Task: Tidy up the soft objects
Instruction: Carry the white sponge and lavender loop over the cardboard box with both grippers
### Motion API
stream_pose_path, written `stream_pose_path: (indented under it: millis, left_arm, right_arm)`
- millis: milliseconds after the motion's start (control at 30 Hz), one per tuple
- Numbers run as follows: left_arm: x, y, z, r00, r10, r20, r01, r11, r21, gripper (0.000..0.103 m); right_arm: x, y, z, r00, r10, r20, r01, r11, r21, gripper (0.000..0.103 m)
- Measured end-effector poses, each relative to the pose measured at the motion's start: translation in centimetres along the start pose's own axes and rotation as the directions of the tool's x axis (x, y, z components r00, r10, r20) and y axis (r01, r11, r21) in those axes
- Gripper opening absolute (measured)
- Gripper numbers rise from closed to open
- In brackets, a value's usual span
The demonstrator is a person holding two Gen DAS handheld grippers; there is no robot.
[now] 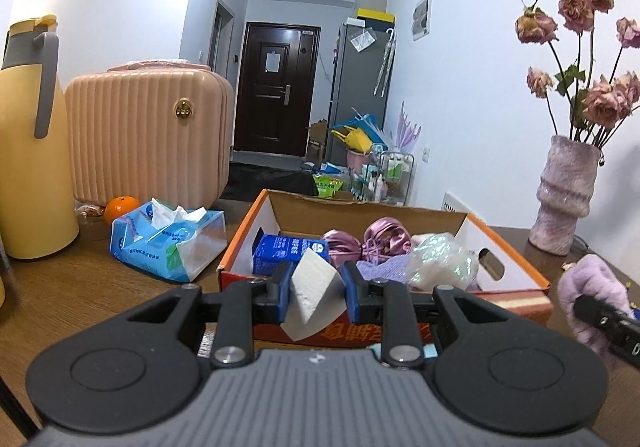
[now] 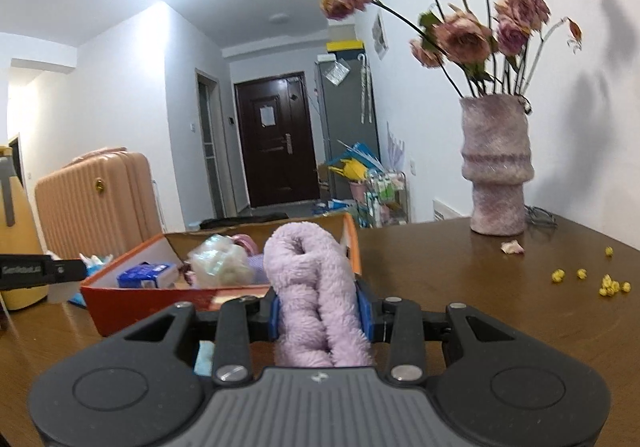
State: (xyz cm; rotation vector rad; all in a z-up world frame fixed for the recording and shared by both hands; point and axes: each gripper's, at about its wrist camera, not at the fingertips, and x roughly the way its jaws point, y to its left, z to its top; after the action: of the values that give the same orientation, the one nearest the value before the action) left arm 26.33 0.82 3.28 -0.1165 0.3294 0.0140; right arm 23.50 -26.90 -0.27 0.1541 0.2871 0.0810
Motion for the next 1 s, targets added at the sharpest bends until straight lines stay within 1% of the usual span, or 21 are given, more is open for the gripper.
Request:
stream_pose_path:
  millis: [233,600,767,1000]
  left_arm:
    - [-0.4,-0.7,0.7,0.999,0.011,0.035,-0.01,1.0,-0.021,0.027]
    - [0.8,-0.3,1.8,0.998,0.037,0.057,-0.033,0.997,-0.068,0.027]
    - [1.5,-0.1,2.3,0.997,0.04,0.065,-0.035,0.996,-0.084,0.027]
    - [3.1,-0.3,2.7,0.997,0.041,0.067,-0.035,0.996,-0.08,0.027]
  right_arm:
    - [-0.2,2.3,0.1,0.998,0.039,0.051,-0.037,0.999,-0.036,0.035]
    - [0.9,5.3,0.7,0.989,0.1,0.108,-0.09,0.991,-0.099,0.035]
    - [1.8,6.5,1.0,0.985,0.125,0.116,-0.112,0.988,-0.109,0.035]
    - [3.2,7.2,1.5,0.982,0.141,0.125,-0.128,0.986,-0.104,0.035]
